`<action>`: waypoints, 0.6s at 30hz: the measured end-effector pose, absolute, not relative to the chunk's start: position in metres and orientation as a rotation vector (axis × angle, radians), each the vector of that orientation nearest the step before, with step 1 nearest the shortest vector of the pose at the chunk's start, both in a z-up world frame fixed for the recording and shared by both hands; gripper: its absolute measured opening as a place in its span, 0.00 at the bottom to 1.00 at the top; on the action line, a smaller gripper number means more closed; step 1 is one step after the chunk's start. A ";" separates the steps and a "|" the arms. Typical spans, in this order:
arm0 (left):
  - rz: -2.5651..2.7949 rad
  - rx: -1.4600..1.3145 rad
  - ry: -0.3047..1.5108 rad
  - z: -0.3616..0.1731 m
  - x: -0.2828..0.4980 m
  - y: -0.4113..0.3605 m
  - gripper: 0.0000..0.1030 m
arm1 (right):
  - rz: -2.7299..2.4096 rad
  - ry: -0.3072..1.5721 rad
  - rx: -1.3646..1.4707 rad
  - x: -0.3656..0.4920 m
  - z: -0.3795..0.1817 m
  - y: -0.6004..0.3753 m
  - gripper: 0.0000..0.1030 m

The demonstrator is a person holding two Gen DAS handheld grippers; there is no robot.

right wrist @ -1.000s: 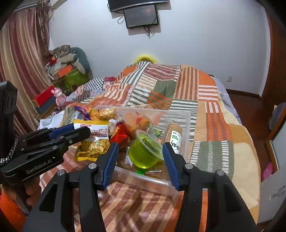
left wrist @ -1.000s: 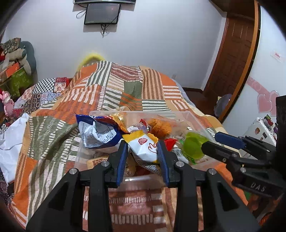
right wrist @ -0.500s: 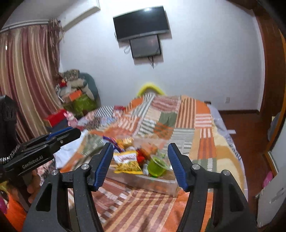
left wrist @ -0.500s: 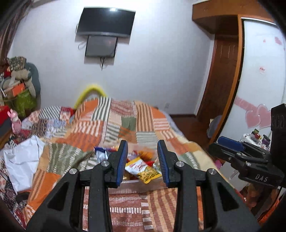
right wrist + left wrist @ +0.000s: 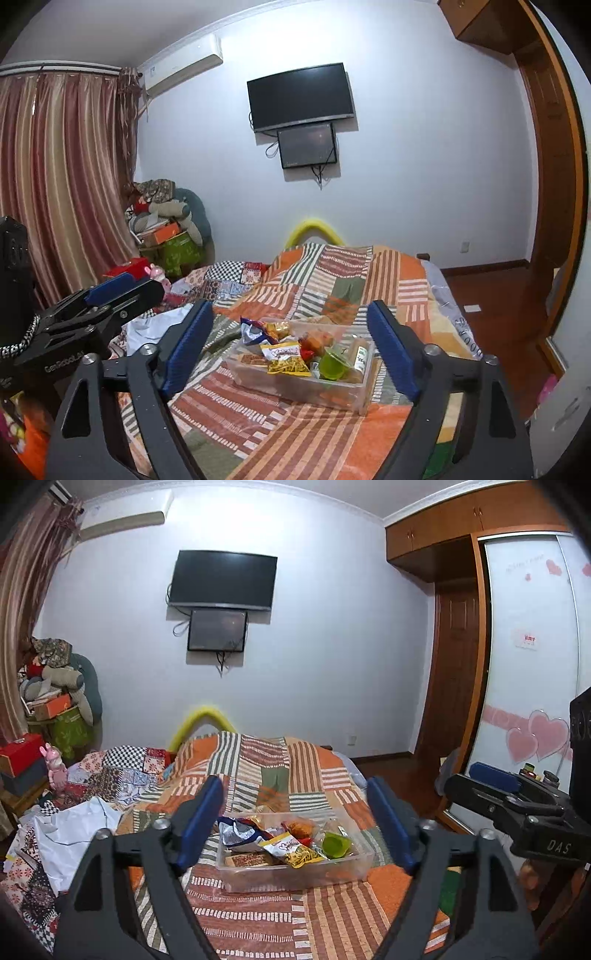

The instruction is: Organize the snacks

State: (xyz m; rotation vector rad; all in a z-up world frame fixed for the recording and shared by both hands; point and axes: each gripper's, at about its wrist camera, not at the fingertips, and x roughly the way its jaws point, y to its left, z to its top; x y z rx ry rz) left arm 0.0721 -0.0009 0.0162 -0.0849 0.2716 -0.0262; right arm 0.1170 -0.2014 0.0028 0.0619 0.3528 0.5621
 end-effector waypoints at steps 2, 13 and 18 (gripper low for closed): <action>-0.016 -0.081 0.262 0.017 0.069 -0.001 0.87 | 0.550 0.347 0.063 0.114 0.003 -0.201 0.90; 0.011 -0.078 0.247 0.013 0.059 -0.002 0.97 | 0.499 0.326 0.057 0.111 0.003 -0.202 1.00; 0.015 -0.067 0.249 0.012 0.059 -0.004 0.99 | 0.500 0.326 0.057 0.110 0.002 -0.202 1.00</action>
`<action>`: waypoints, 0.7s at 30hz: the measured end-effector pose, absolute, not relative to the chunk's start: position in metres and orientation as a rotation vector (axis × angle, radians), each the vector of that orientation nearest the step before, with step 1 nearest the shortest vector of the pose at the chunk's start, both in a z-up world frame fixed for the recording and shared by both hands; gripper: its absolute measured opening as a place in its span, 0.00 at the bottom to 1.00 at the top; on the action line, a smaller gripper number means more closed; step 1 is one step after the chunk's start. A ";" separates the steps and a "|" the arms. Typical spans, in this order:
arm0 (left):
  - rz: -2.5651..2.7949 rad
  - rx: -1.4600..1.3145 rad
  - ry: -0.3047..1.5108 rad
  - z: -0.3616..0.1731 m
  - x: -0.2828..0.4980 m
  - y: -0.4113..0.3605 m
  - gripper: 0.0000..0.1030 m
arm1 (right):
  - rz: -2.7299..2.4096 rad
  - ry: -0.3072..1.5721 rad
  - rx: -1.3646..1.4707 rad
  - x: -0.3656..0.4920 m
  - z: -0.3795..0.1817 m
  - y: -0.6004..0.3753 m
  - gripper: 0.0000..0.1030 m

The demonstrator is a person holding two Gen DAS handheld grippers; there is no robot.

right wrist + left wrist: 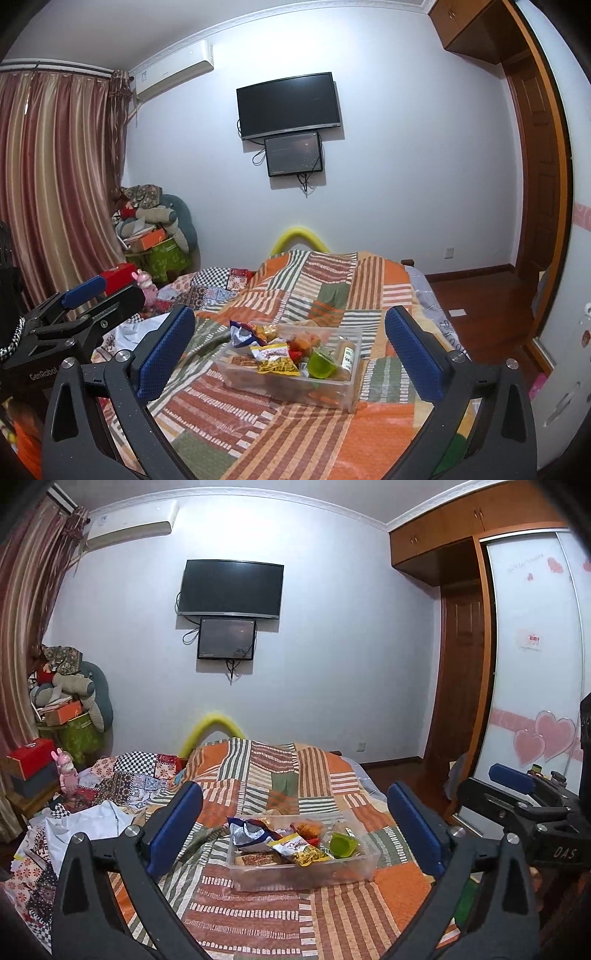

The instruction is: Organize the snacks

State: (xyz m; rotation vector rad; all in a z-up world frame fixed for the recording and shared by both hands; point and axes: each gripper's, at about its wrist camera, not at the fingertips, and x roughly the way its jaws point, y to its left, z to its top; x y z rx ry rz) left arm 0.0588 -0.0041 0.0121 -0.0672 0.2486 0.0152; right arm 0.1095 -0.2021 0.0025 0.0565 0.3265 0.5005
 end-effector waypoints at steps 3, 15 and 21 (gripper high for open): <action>0.015 -0.068 0.248 0.012 0.058 -0.004 0.99 | 0.504 0.326 0.054 0.107 0.003 -0.202 1.00; 0.030 -0.070 0.255 0.010 0.059 -0.005 1.00 | 0.511 0.335 0.058 0.104 0.000 -0.204 1.00; 0.030 -0.078 0.266 0.008 0.061 -0.004 1.00 | 0.516 0.337 0.062 0.104 0.000 -0.205 1.00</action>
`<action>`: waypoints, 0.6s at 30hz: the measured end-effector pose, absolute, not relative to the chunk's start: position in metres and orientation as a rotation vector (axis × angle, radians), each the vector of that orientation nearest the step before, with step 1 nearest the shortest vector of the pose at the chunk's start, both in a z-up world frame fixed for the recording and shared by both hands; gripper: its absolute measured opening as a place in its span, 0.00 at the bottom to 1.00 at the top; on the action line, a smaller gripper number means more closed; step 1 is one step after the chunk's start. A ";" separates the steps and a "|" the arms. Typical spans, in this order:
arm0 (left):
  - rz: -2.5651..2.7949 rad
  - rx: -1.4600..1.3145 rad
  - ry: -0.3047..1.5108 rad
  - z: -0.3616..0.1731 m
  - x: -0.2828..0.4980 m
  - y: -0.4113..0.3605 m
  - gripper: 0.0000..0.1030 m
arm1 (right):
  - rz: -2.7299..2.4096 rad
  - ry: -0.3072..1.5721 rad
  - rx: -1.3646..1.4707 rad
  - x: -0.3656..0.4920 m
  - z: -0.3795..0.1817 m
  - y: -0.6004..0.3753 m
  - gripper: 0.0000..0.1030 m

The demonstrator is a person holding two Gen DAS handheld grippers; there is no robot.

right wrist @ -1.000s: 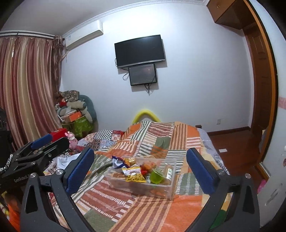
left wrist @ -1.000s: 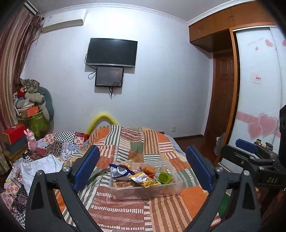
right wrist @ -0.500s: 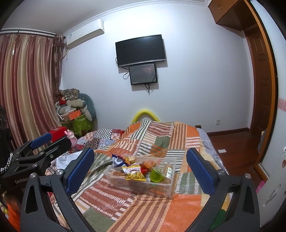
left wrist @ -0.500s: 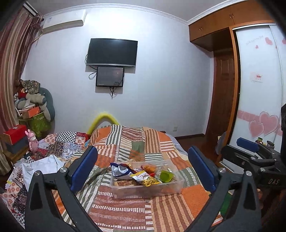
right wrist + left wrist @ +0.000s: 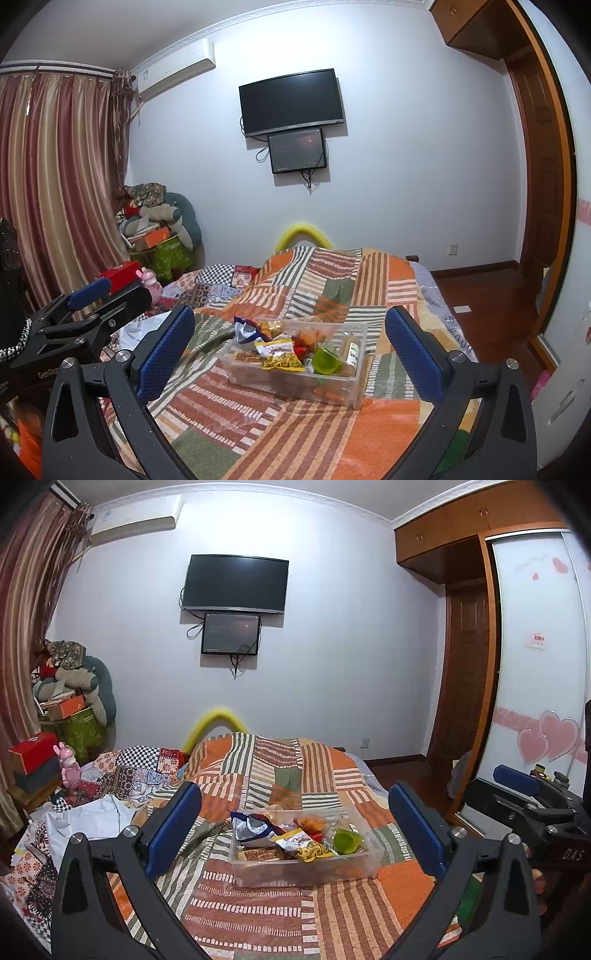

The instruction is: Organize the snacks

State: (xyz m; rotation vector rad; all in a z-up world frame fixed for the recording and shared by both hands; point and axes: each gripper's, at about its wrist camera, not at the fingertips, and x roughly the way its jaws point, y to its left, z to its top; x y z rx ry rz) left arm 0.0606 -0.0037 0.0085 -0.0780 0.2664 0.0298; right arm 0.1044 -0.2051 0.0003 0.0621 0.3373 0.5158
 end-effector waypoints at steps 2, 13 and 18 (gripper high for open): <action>0.029 -0.077 0.268 0.008 0.061 -0.004 1.00 | 0.516 0.338 0.063 0.105 0.000 -0.205 1.00; 0.023 -0.074 0.271 0.007 0.060 -0.005 1.00 | 0.514 0.343 0.064 0.107 0.000 -0.206 1.00; 0.021 -0.079 0.275 0.007 0.060 -0.004 1.00 | 0.514 0.344 0.066 0.108 0.000 -0.206 1.00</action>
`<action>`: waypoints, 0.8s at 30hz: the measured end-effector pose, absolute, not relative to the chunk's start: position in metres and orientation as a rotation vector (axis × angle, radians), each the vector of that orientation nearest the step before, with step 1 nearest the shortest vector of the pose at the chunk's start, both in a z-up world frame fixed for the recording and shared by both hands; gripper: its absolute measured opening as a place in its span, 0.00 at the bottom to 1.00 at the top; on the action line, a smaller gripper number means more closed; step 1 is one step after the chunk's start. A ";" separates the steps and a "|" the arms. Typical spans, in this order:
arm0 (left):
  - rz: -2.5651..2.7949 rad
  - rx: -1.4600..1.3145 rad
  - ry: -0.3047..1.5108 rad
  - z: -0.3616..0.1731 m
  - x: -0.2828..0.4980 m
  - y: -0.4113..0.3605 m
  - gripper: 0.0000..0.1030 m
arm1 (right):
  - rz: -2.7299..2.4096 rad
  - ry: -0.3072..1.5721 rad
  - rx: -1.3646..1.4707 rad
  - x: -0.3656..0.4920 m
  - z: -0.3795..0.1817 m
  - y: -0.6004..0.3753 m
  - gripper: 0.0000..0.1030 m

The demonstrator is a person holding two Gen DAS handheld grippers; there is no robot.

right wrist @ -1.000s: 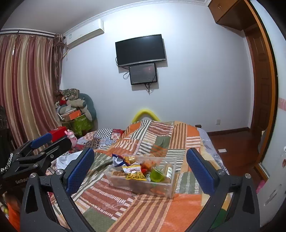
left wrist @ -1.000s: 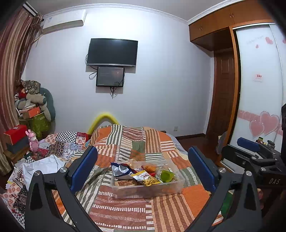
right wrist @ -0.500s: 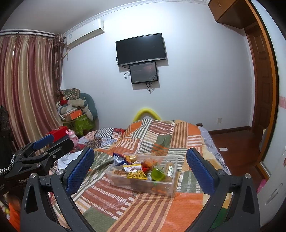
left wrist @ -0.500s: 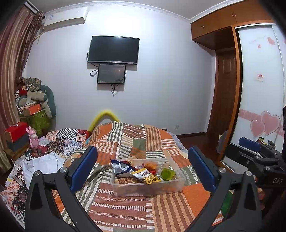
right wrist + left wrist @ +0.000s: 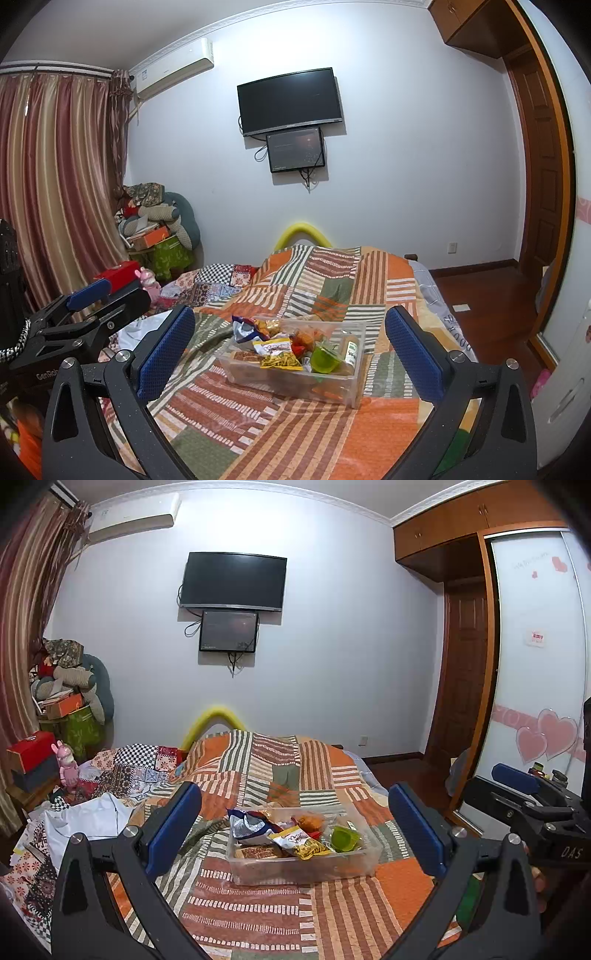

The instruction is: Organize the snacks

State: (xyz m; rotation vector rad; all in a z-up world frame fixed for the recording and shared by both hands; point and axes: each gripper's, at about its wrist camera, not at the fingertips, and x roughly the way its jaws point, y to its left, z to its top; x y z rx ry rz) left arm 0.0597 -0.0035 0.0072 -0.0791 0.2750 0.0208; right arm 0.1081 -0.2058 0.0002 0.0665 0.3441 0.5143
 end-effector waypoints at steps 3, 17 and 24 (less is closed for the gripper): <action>0.022 -0.077 0.275 0.008 0.060 -0.004 1.00 | 0.514 0.344 0.067 0.108 0.000 -0.206 1.00; 0.012 -0.074 0.274 0.007 0.058 -0.003 1.00 | 0.514 0.344 0.068 0.108 0.000 -0.206 1.00; 0.005 -0.071 0.279 0.007 0.059 -0.004 1.00 | 0.513 0.352 0.069 0.110 -0.001 -0.208 1.00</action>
